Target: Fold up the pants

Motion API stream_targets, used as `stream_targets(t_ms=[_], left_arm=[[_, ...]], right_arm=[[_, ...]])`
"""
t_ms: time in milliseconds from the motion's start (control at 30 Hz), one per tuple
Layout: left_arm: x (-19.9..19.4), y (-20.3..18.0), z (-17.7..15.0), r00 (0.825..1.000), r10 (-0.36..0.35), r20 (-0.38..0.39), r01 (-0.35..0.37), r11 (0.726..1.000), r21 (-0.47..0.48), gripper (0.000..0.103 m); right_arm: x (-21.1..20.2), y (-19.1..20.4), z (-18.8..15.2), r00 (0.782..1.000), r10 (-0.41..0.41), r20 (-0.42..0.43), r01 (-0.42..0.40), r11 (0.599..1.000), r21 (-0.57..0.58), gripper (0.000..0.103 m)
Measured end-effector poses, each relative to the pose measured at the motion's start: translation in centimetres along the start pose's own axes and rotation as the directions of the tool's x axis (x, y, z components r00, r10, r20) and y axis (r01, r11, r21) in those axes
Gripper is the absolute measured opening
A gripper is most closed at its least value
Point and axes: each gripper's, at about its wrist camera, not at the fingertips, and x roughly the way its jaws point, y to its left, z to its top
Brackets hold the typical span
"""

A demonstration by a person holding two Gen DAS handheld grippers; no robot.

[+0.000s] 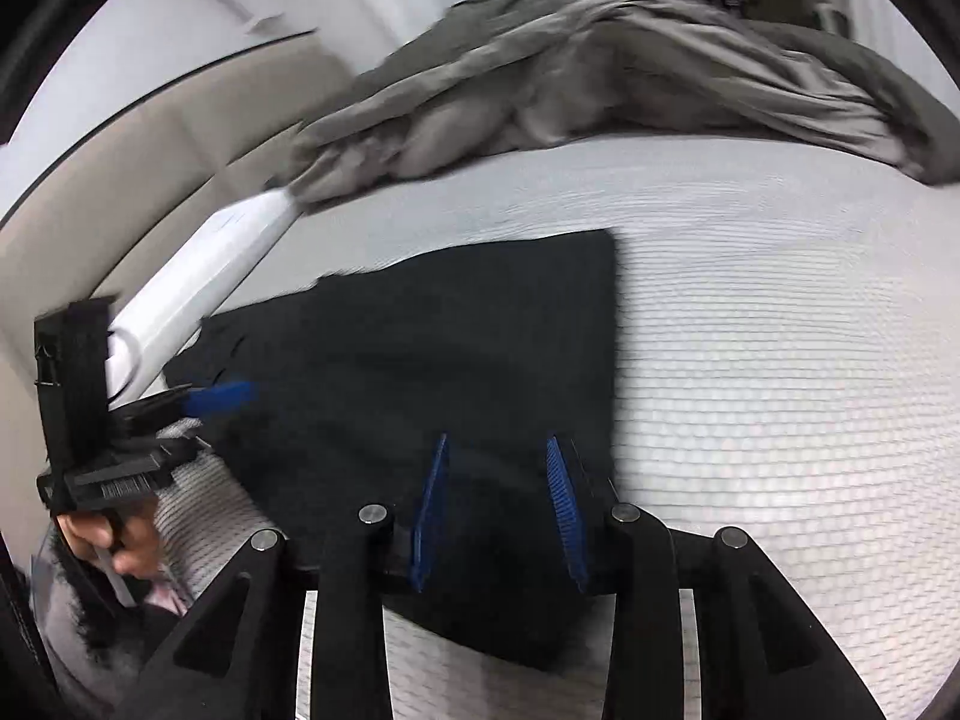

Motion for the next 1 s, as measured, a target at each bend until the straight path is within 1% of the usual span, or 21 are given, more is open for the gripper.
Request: stream_targets(t_ms=[67, 100, 133, 167, 200, 233, 300, 333, 367, 433, 500, 533, 600, 667, 700, 733, 767, 867, 933, 967, 1000], left_arm=[[2.7, -1.0, -0.5, 0.997, 0.01, -0.074, -0.005, 0.998, 0.06, 0.052], [3.4, -0.9, -0.7, 0.996, 0.022, -0.091, -0.015, 0.997, 0.076, 0.051], [3.4, -0.6, -0.8, 0.996, 0.003, -0.092, 0.004, 0.997, 0.073, 0.05], [2.9, 0.1, -0.8, 0.996, -0.019, -0.089, 0.025, 0.998, 0.057, 0.047], [2.5, 0.5, -0.9, 0.996, -0.016, -0.088, 0.02, 0.999, 0.044, 0.043], [1.9, 1.7, -1.2, 0.996, -0.021, -0.085, 0.023, 1.0, 0.02, 0.042], [1.0, 2.7, -1.5, 0.996, -0.035, -0.08, 0.035, 0.999, -0.005, 0.042], [0.8, 2.9, -1.7, 0.996, -0.039, -0.081, 0.04, 0.999, 0.0, 0.042], [0.6, 3.1, -1.7, 0.996, -0.041, -0.083, 0.042, 0.999, 0.004, 0.042], [0.2, 2.8, -1.4, 0.996, -0.032, -0.082, 0.032, 0.999, 0.001, 0.042], [-0.4, 2.4, -0.4, 0.999, -0.007, -0.049, 0.006, 1.0, -0.011, 0.042], [-0.8, 2.7, 0.1, 1.0, -0.001, -0.029, 0.001, 1.0, -0.012, 0.042], [-1.0, 2.5, 1.2, 1.0, 0.004, 0.005, -0.004, 1.0, -0.024, 0.043], [0.9, 2.5, 2.5, 1.0, 0.019, -0.015, -0.019, 0.998, -0.056, 0.043], [1.8, 2.1, 3.0, 0.999, 0.028, -0.031, -0.03, 0.998, -0.053, 0.043], [2.8, 2.1, 3.1, 0.997, 0.067, -0.048, -0.068, 0.997, -0.022, 0.043], [3.3, 2.0, 3.1, 0.995, 0.081, -0.053, -0.081, 0.997, 0.007, 0.043], [3.0, 2.4, 2.3, 0.992, 0.113, -0.058, -0.108, 0.99, 0.089, 0.042], [2.3, 3.8, 1.5, 0.994, 0.095, -0.057, -0.091, 0.993, 0.071, 0.041], [1.9, 4.4, 1.4, 0.994, 0.092, -0.055, -0.09, 0.995, 0.045, 0.042], [1.6, 4.7, 1.2, 0.994, 0.094, -0.055, -0.092, 0.995, 0.035, 0.042]], right_arm=[[3.4, 2.1, -0.9, 0.997, -0.021, -0.077, 0.017, 0.999, -0.05, 0.035], [4.4, 2.5, -1.4, 0.994, -0.042, -0.1, 0.033, 0.996, -0.085, 0.035], [4.7, 2.7, -1.9, 0.993, -0.067, -0.1, 0.052, 0.988, -0.143, 0.035], [4.6, 2.7, -2.1, 0.993, -0.072, -0.093, 0.054, 0.982, -0.181, 0.034], [4.0, 2.5, -2.3, 0.991, -0.099, -0.091, 0.078, 0.974, -0.215, 0.034], [3.5, 1.9, -2.5, 0.986, -0.143, -0.091, 0.119, 0.966, -0.231, 0.034], [2.0, -0.5, -2.9, 0.966, -0.245, -0.086, 0.219, 0.947, -0.235, 0.034], [1.3, -2.1, -3.4, 0.961, -0.256, -0.106, 0.23, 0.95, -0.211, 0.034], [0.4, -3.3, -3.5, 0.971, -0.207, -0.122, 0.186, 0.968, -0.168, 0.034], [-0.8, -3.7, -3.3, 0.975, -0.189, -0.114, 0.173, 0.975, -0.139, 0.035], [-2.1, -2.5, -2.6, 0.983, -0.176, -0.051, 0.168, 0.977, -0.134, 0.035], [-2.6, -1.7, -2.1, 0.989, -0.148, -0.012, 0.145, 0.981, -0.13, 0.035], [-2.6, 0.2, -1.3, 0.994, -0.106, 0.019, 0.107, 0.987, -0.119, 0.035], [-0.5, 2.0, -0.7, 0.996, -0.088, 0.014, 0.089, 0.989, -0.117, 0.035], [0.6, 2.5, -0.6, 0.996, -0.089, -0.008, 0.088, 0.989, -0.116, 0.035], [2.2, 2.9, -0.2, 0.995, -0.091, -0.035, 0.086, 0.989, -0.117, 0.035], [3.6, 3.3, -0.1, 0.993, -0.106, -0.062, 0.096, 0.986, -0.139, 0.035], [4.4, 2.8, -0.8, 0.987, -0.139, -0.078, 0.119, 0.969, -0.219, 0.035], [3.4, 1.7, -1.1, 0.975, -0.211, -0.069, 0.191, 0.955, -0.227, 0.035], [2.5, 0.6, -1.5, 0.973, -0.217, -0.074, 0.199, 0.958, -0.205, 0.035], [2.2, -0.3, -1.6, 0.977, -0.196, -0.081, 0.181, 0.97, -0.164, 0.035]])
